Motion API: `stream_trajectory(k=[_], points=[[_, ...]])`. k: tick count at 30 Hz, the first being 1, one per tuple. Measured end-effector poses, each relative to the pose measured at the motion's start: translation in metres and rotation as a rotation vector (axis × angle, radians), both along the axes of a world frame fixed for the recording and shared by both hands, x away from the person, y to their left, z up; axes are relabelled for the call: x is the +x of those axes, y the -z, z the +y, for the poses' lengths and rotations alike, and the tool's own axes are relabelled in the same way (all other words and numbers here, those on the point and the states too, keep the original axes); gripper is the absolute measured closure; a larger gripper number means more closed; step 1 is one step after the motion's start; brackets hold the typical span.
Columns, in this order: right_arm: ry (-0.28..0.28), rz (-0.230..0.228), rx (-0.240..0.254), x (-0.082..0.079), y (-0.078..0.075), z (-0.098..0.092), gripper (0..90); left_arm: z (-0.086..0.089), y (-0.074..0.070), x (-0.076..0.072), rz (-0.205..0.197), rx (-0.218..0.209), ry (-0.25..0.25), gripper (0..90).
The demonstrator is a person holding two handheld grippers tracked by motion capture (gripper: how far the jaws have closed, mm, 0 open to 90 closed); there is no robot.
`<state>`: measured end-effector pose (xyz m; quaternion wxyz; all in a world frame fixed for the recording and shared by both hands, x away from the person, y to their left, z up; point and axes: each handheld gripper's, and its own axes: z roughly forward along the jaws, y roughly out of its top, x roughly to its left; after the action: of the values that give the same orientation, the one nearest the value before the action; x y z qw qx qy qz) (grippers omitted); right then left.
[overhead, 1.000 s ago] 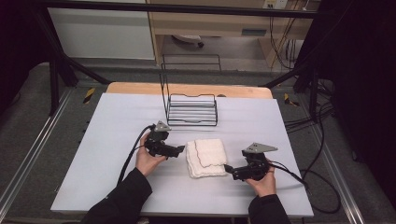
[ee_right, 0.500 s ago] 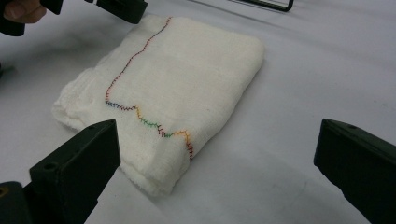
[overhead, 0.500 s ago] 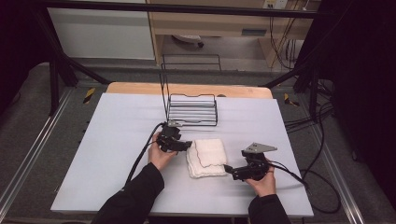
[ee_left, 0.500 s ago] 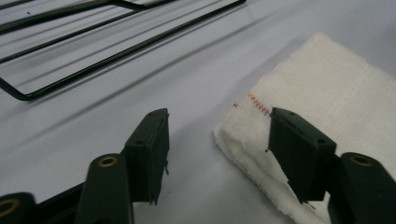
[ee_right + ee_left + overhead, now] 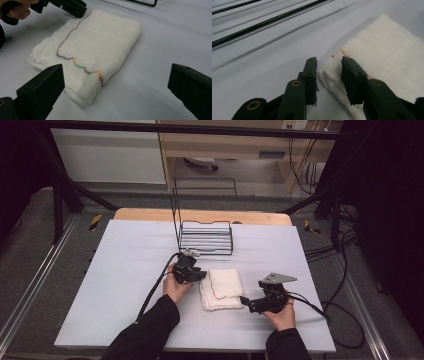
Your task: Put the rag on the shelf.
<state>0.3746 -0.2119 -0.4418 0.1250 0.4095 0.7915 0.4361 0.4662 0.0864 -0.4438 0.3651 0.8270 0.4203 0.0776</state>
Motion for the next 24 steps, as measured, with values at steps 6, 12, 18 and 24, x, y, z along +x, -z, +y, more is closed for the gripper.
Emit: stream_trajectory(k=[6, 12, 18, 24], points=[[0.004, 0.003, 0.009, 0.001, 0.0, 0.0, 1.5, -0.002, 0.0, 0.0, 0.014, 0.003, -0.01, 69.8], [0.012, 0.008, 0.02, 0.005, -0.001, 0.0, 2.1, -0.006, 0.0, -0.004, -0.004, 0.02, 0.003, 76.9], [0.027, 0.01, 0.021, 0.014, -0.002, 0.003, 2.7, -0.01, 0.0, -0.006, -0.029, 0.045, 0.002, 79.9], [0.04, 0.006, 0.018, 0.028, -0.001, 0.009, 5.3, -0.012, 0.001, -0.009, -0.056, 0.061, 0.015, 80.8]])
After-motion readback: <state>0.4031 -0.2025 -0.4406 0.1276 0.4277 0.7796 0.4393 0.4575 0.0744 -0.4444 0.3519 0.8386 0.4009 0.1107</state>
